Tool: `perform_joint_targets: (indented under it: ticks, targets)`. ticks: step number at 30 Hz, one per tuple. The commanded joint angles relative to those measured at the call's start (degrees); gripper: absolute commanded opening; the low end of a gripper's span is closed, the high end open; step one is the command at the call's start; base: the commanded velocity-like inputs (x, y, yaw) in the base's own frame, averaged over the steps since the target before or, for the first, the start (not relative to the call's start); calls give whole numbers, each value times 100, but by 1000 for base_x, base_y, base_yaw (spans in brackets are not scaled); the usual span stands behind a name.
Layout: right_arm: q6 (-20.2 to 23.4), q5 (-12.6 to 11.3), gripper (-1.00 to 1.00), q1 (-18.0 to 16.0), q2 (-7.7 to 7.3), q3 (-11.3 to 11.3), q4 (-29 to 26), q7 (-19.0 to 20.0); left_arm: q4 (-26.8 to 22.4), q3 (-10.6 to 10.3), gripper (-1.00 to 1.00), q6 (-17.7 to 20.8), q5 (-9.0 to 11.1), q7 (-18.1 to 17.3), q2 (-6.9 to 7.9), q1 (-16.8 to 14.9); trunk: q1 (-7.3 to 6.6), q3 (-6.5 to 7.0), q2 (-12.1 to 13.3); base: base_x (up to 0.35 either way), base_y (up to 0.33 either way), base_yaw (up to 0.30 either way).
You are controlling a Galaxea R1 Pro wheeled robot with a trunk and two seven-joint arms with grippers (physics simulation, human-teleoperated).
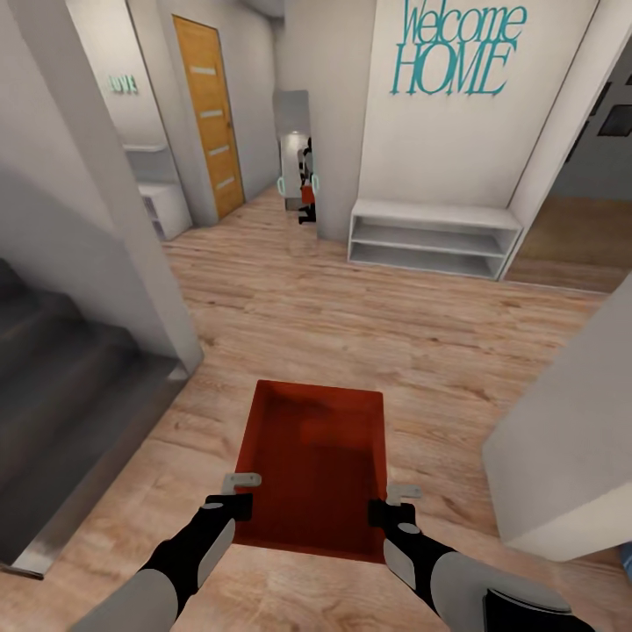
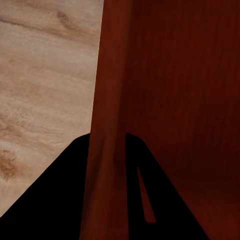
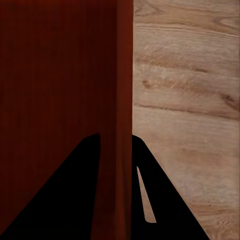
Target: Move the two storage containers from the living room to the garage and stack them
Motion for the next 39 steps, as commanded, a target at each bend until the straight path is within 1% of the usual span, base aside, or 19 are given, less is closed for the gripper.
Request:
perform_joint_targets:
  ticks: [1, 39]
  targets:
    - [2, -59, -100, 0, -63, 209, 69, -19, -96, 134, -100, 30, 7, 79, 159, -9, 4, -6, -5, 320, 0, 0]
    - [2, -60, -100, 0, -63, 204, 69, -18, -96, 134, -100, 30, 7, 79, 159, -9, 4, -6, -5, 320, 0, 0]
